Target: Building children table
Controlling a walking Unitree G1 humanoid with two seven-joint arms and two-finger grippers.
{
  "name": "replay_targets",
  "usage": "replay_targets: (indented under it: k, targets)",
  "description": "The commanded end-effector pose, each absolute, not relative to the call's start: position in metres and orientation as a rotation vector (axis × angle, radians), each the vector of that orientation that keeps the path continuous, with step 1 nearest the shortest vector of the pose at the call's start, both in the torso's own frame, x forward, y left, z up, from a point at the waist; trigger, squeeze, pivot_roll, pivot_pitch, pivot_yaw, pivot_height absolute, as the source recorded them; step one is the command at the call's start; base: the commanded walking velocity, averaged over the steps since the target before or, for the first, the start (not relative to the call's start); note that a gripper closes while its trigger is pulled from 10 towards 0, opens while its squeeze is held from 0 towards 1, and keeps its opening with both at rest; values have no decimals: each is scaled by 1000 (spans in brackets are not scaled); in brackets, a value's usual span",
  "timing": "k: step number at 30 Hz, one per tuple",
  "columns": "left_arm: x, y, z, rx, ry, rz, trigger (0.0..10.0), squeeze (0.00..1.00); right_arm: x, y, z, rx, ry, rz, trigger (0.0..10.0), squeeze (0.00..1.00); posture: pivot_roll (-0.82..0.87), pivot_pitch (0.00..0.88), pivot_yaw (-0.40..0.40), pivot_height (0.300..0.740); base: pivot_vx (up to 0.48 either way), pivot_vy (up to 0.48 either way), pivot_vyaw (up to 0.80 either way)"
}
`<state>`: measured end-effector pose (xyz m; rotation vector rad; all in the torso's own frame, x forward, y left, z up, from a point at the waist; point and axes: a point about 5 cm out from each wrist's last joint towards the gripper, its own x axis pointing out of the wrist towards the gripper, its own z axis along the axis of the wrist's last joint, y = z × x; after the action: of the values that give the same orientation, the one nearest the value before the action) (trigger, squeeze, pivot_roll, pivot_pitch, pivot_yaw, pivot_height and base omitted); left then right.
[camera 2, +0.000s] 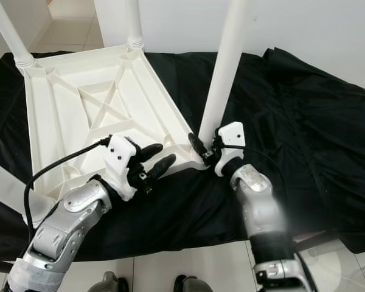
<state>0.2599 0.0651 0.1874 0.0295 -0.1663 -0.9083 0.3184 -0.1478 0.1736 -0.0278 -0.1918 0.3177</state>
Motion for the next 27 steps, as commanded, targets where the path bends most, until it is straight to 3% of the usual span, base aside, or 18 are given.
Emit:
replay_targets:
  k: [1,3,4,8,9,13,14,15,16,25,27]
  targets:
    - [260,64,184,49,-156,-909,10000,0,313,-159,156,3,-95,131,10000,0,-48,108,-38,740,0,0,0]
    - [260,64,184,49,-156,-909,10000,0,313,-159,156,3,-95,131,10000,0,-48,108,-38,740,0,0,0]
    - [260,65,183,50,-153,-911,10000,0,309,-153,152,63,-83,-19,10000,0,-51,105,-38,740,0,0,0]
    - [259,64,183,50,-153,-912,10000,0,308,-152,151,83,-79,-63,10000,0,-51,105,-38,740,0,0,0]
    - [259,65,182,66,-153,-917,10000,0,305,-138,147,155,-60,-136,10000,0,-40,98,-45,740,0,0,0]
    - [260,67,182,77,-154,-913,10000,0,304,-128,147,179,-50,-147,10000,0,-39,98,-45,740,0,0,0]
    - [261,68,182,78,-154,-909,10000,0,303,-126,152,179,-67,-128,10000,212,-39,97,-44,740,0,0,0]
    - [261,69,182,78,-154,-908,10000,0,303,-126,154,179,-76,-122,10000,212,-39,97,-44,740,0,0,0]
    - [261,68,182,80,-155,-908,10000,0,303,-127,157,178,-102,-85,10000,1000,-38,92,-44,740,0,0,0]
    - [260,67,182,82,-155,-909,10000,0,303,-134,166,159,-161,11,10000,1000,-37,91,-44,740,0,0,0]
    - [258,66,182,81,-155,-918,10000,0,305,-148,169,105,-178,136,10000,1000,-41,97,-41,740,0,0,0]
